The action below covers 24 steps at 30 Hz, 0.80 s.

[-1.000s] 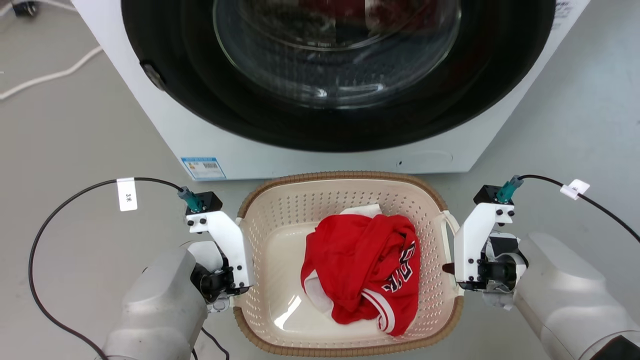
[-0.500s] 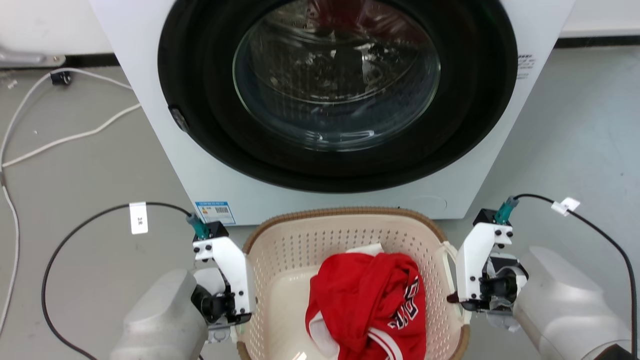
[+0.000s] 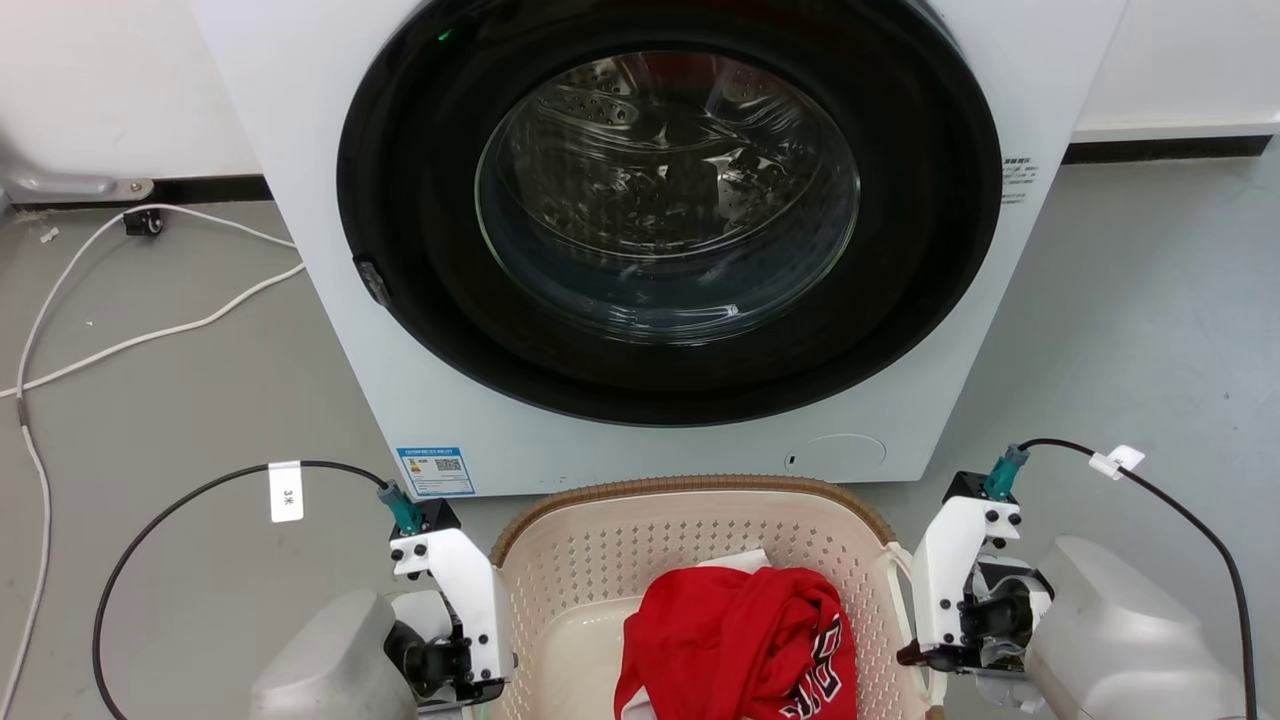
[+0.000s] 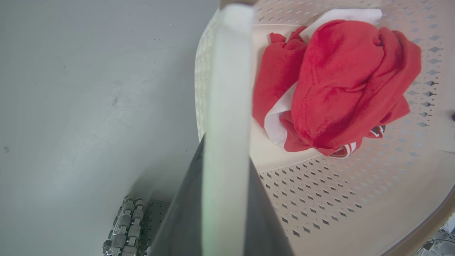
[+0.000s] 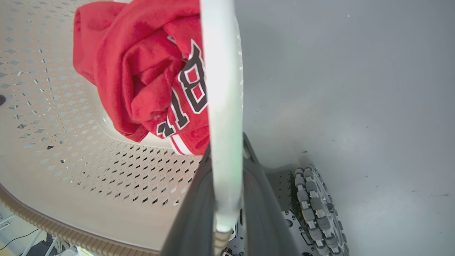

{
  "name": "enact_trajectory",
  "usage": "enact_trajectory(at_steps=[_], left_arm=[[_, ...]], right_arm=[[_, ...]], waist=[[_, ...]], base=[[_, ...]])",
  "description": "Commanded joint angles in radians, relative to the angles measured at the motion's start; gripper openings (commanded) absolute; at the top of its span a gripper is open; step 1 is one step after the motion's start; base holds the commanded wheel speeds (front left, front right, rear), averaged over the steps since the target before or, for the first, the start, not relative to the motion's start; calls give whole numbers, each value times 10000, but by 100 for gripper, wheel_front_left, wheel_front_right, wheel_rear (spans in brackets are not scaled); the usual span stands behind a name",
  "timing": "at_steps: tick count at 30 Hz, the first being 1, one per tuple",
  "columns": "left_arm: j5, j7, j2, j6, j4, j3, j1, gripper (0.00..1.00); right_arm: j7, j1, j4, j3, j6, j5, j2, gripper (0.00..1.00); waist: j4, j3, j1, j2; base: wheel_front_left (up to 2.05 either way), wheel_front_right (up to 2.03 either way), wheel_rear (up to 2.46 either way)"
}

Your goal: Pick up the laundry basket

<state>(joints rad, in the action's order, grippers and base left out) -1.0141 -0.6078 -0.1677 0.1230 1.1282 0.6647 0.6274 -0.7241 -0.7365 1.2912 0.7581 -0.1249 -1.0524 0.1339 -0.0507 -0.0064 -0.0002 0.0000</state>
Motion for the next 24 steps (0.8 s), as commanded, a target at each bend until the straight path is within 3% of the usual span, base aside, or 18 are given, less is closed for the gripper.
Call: enact_trajectory(at_steps=[1, 24], left_arm=[[-114, 78, 124, 132, -183, 9, -65, 0], [-631, 180, 92, 132, -105, 421, 15, 0]], right_arm=[[-36, 130, -39, -93, -106, 55, -70, 0], [224, 101, -39, -854, -73, 837, -207, 0]], waist=[[-4, -19, 2, 0], [-8, 1, 2, 0]], base=[[0, 0, 0], [0, 0, 0]])
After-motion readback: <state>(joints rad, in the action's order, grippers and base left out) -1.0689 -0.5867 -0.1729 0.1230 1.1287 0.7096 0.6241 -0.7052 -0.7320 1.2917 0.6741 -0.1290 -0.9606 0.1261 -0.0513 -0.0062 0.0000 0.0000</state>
